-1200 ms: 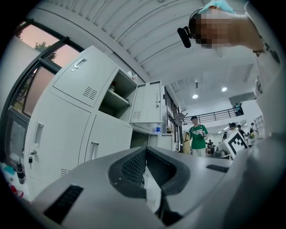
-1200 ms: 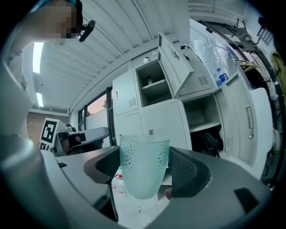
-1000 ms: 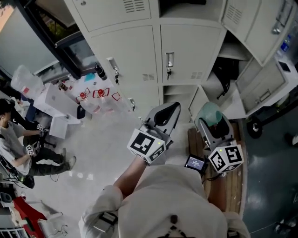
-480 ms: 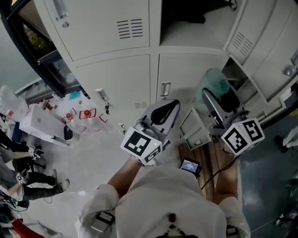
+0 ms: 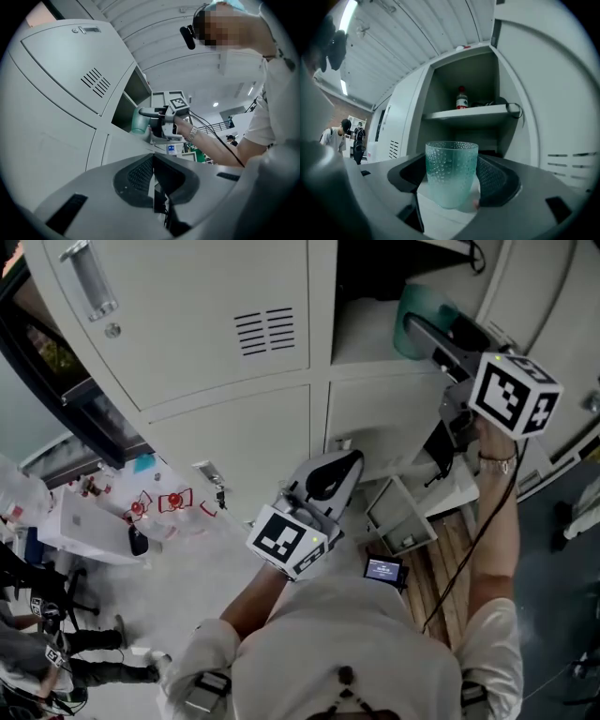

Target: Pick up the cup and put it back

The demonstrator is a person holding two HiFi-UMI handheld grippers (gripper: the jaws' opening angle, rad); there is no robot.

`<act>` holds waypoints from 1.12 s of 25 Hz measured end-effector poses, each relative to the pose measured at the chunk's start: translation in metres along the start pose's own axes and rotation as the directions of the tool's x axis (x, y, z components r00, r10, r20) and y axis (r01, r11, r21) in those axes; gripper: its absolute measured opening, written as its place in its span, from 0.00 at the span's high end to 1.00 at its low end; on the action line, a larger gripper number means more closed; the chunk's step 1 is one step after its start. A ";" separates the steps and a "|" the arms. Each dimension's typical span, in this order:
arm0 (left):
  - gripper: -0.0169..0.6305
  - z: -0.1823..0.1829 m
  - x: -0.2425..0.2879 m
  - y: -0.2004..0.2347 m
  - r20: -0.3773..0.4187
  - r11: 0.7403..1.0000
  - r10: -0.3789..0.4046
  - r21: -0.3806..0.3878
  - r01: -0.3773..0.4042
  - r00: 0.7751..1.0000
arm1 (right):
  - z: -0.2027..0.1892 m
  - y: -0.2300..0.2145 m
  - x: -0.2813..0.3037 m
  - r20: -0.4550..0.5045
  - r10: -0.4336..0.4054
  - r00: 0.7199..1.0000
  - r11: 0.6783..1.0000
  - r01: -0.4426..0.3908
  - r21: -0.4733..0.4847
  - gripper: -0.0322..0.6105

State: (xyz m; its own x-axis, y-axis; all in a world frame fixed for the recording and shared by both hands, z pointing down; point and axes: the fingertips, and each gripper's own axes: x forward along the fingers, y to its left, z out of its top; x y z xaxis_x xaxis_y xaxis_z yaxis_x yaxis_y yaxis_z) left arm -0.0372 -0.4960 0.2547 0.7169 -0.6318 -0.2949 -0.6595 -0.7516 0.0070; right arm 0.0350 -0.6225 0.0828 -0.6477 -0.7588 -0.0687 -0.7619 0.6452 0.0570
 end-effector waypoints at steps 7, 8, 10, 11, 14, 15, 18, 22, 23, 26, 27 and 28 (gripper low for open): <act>0.96 -0.009 -0.006 0.016 -0.001 1.000 -0.002 0.002 0.002 1.000 | -0.026 -0.001 0.044 -0.101 0.051 0.994 0.998 -0.048 0.029 0.44; 0.96 -0.010 -0.008 0.019 -0.003 1.000 0.005 -0.003 -0.005 1.000 | -0.028 0.000 0.049 -0.110 0.055 0.992 0.998 -0.052 0.036 0.44; 0.96 -0.011 -0.010 0.025 -0.003 1.000 0.017 -0.010 -0.017 1.000 | -0.029 -0.001 0.056 -0.122 0.056 0.991 0.998 -0.051 0.049 0.44; 0.96 -0.012 -0.010 0.027 -0.002 1.000 0.020 -0.011 -0.020 1.000 | -0.030 -0.002 0.059 -0.127 0.054 0.990 0.998 -0.048 0.051 0.44; 0.96 -0.014 -0.009 0.028 -0.004 1.000 0.018 -0.013 -0.018 1.000 | -0.030 -0.003 0.069 -0.139 0.049 0.989 0.998 -0.044 0.040 0.44; 0.96 -0.015 -0.008 0.028 -0.008 1.000 0.016 -0.017 -0.016 1.000 | -0.030 -0.002 0.071 -0.139 0.050 0.989 0.998 -0.046 0.034 0.44; 0.96 -0.020 -0.008 0.028 -0.021 0.999 0.016 -0.031 -0.016 1.000 | -0.026 -0.002 0.073 -0.115 0.041 0.993 0.999 -0.038 0.029 0.44; 0.96 -0.022 -0.012 0.030 -0.025 0.999 0.033 -0.029 -0.034 0.999 | -0.015 -0.007 0.065 -0.074 0.014 0.997 1.000 -0.012 0.026 0.44; 0.96 -0.021 -0.013 0.030 -0.023 0.999 0.039 -0.030 -0.040 0.999 | -0.012 -0.008 0.061 -0.064 0.009 0.998 1.000 -0.008 0.025 0.44; 0.96 -0.022 -0.014 0.029 -0.025 0.998 0.051 -0.030 -0.052 0.998 | -0.005 -0.010 0.048 -0.023 0.003 1.000 0.999 -0.002 0.033 0.44; 0.96 -0.023 -0.014 0.028 -0.027 0.998 0.052 -0.030 -0.053 0.998 | -0.003 -0.010 0.042 -0.011 0.001 1.000 0.999 0.000 0.036 0.44; 0.96 -0.024 -0.014 0.026 -0.030 0.998 0.052 -0.031 -0.053 0.998 | -0.001 -0.010 0.036 0.002 -0.003 1.000 0.999 0.003 0.036 0.44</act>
State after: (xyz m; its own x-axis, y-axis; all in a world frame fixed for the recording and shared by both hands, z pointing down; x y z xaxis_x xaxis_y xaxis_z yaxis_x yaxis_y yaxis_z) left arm -0.0592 -0.5112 0.2815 0.6878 -0.6757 -0.2651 -0.6896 -0.7223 0.0519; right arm 0.0191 -0.6564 0.0811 -0.6456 -0.7604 -0.0706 -0.7631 0.6459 0.0210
